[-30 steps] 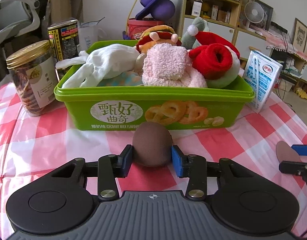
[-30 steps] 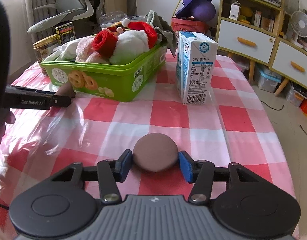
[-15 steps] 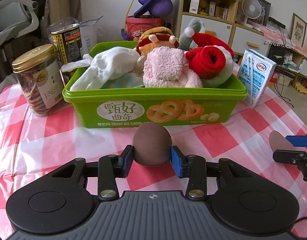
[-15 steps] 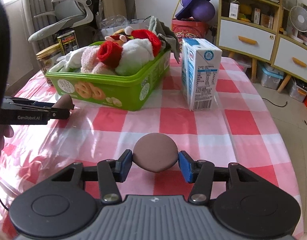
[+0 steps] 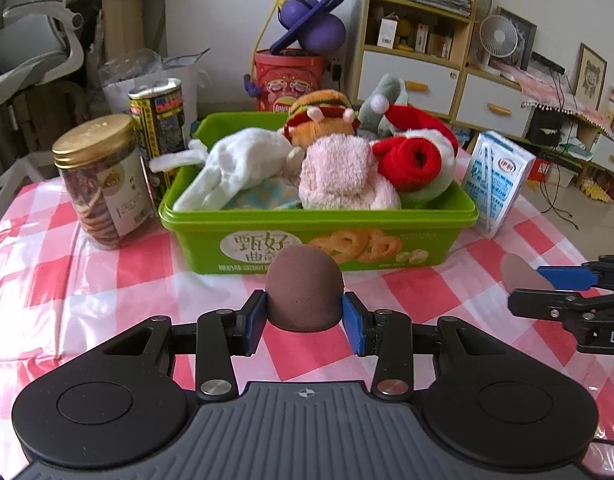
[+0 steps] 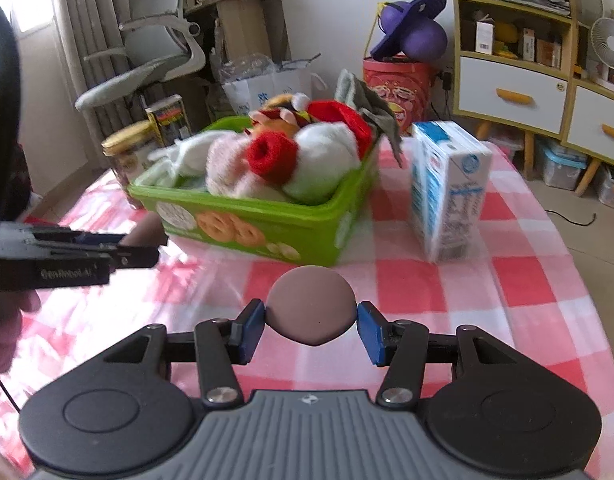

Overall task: Organize soft objects
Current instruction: 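Carry both brown discs into the green tray and open both tools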

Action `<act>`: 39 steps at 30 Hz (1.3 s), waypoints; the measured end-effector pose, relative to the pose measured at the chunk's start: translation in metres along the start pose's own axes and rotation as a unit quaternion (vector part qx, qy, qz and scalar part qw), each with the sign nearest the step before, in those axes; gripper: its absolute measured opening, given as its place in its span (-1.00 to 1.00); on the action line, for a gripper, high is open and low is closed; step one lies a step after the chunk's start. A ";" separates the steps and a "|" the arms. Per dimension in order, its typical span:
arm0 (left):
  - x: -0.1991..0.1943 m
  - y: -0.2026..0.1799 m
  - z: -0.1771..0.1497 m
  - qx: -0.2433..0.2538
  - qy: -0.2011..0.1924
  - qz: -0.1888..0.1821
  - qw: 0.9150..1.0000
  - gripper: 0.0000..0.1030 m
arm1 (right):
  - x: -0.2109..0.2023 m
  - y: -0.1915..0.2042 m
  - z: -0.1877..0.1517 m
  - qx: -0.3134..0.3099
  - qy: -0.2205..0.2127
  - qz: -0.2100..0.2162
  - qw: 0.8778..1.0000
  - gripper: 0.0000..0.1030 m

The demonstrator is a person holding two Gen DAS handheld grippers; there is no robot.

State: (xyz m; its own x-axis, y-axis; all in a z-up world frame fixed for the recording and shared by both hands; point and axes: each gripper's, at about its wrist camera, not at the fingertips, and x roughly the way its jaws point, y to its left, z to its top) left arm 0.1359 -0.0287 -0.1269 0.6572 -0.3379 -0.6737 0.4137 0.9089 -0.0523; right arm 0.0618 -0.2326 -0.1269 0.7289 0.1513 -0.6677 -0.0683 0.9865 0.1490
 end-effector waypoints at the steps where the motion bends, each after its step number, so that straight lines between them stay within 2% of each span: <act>1: -0.002 0.001 0.001 -0.002 -0.003 0.000 1.000 -0.19 | 0.000 0.003 0.003 0.002 -0.003 0.003 1.000 -0.34; 11: -0.017 0.016 0.019 -0.011 -0.021 -0.004 1.000 -0.19 | 0.002 0.038 0.034 0.007 -0.026 0.033 0.999 -0.34; 16: -0.013 0.024 0.034 -0.012 -0.031 -0.008 0.999 -0.19 | 0.004 0.047 0.059 -0.005 -0.047 0.033 0.998 -0.34; 26: 0.014 0.035 0.060 -0.022 -0.039 -0.020 0.999 -0.15 | 0.033 0.043 0.102 -0.001 -0.065 0.019 0.998 -0.34; 33: 0.043 0.039 0.067 -0.021 -0.026 -0.009 0.999 -0.10 | 0.066 0.042 0.124 -0.011 -0.054 0.004 0.998 -0.34; 39: 0.057 0.042 0.068 -0.018 -0.023 -0.007 1.000 -0.03 | 0.085 0.039 0.128 -0.016 -0.041 -0.006 0.999 -0.34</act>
State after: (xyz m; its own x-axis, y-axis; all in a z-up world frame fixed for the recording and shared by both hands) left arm 0.2338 -0.0269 -0.1175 0.6795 -0.3608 -0.6389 0.4007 0.9119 -0.0889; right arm 0.2082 -0.1891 -0.0845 0.7829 0.1346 -0.6074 -0.0795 0.9900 0.1169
